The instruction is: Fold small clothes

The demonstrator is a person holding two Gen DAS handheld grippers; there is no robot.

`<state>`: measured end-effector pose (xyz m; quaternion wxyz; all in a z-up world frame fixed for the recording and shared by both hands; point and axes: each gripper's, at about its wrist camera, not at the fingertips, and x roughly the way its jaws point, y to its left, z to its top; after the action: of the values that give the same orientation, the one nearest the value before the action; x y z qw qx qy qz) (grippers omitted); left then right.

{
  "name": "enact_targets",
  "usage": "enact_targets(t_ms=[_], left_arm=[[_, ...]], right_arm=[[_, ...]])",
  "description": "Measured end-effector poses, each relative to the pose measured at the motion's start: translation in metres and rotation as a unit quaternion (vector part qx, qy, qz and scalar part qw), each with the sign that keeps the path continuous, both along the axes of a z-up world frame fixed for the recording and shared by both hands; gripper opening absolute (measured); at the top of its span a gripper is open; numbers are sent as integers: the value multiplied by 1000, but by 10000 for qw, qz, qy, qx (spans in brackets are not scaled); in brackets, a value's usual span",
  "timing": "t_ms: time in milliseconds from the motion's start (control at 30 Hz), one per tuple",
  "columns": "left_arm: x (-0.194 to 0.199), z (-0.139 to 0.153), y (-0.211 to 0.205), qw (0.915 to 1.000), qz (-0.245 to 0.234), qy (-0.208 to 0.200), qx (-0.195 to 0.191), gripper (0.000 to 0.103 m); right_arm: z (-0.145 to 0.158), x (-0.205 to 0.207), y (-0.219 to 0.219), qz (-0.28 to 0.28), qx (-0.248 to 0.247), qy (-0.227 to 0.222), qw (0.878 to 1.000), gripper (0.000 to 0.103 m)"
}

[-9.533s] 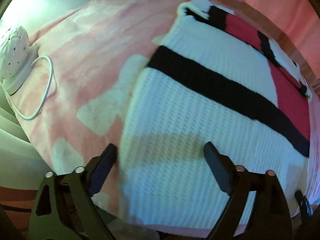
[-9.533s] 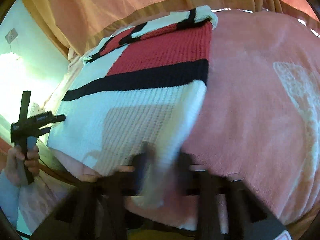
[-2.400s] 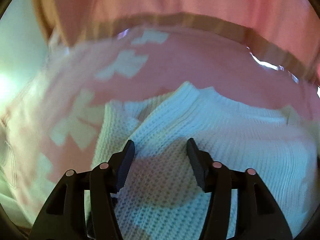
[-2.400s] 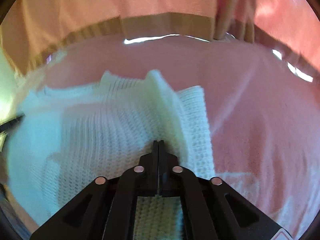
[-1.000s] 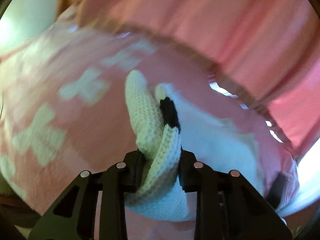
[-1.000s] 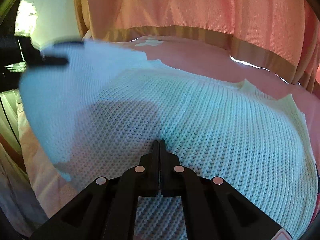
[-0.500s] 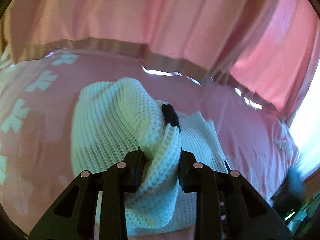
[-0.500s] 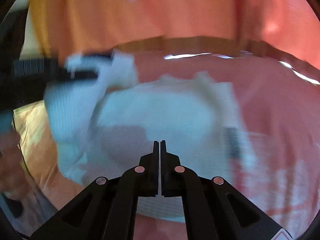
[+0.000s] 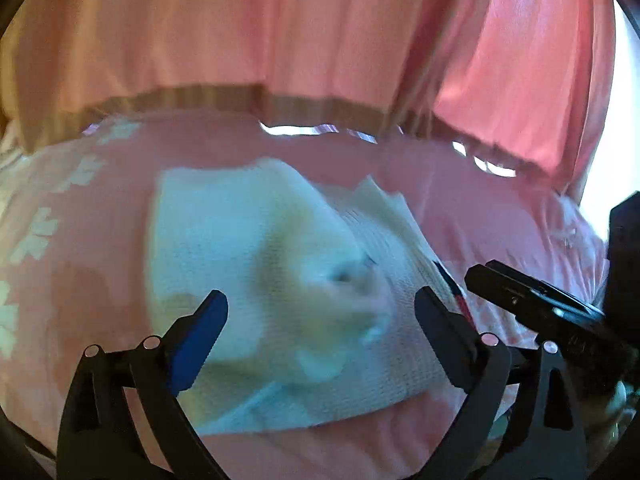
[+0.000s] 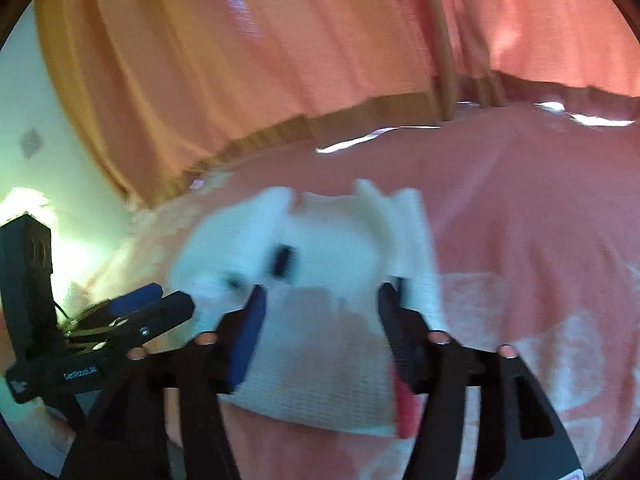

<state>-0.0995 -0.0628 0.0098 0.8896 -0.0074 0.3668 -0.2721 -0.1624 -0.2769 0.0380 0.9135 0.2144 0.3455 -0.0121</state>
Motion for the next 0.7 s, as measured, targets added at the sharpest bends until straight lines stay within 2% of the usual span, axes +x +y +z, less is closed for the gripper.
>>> enact_targets(t_ms=[67, 200, 333, 400, 433, 500, 567, 700], left_arm=[[5, 3, 31, 9988, 431, -36, -230, 96], [31, -6, 89, 9896, 1169, 431, -722, 96], [41, -17, 117, 9852, 1470, 559, -674, 96], [43, -20, 121, 9855, 1480, 562, -604, 96], [46, -22, 118, 9856, 1475, 574, -597, 96], [47, -23, 116, 9859, 1418, 637, -623, 96], [46, -24, 112, 9856, 1379, 705, -680, 96], [43, -20, 96, 9888, 1136, 673, -700, 96]], right_arm=[[1, 13, 7, 272, 365, -34, 9990, 70], [-13, 51, 20, 485, 781, 255, 9954, 71], [-40, 81, 27, 520, 1612, 652, 9834, 71], [-49, 93, 32, 469, 1766, 768, 9802, 72], [-51, 97, 35, 445, 1752, 805, 9802, 69], [-51, 101, 41, 465, 1708, 796, 9810, 27], [-42, 98, 43, 433, 1599, 597, 9844, 22], [14, 70, 36, 483, 1301, -362, 9897, 20]])
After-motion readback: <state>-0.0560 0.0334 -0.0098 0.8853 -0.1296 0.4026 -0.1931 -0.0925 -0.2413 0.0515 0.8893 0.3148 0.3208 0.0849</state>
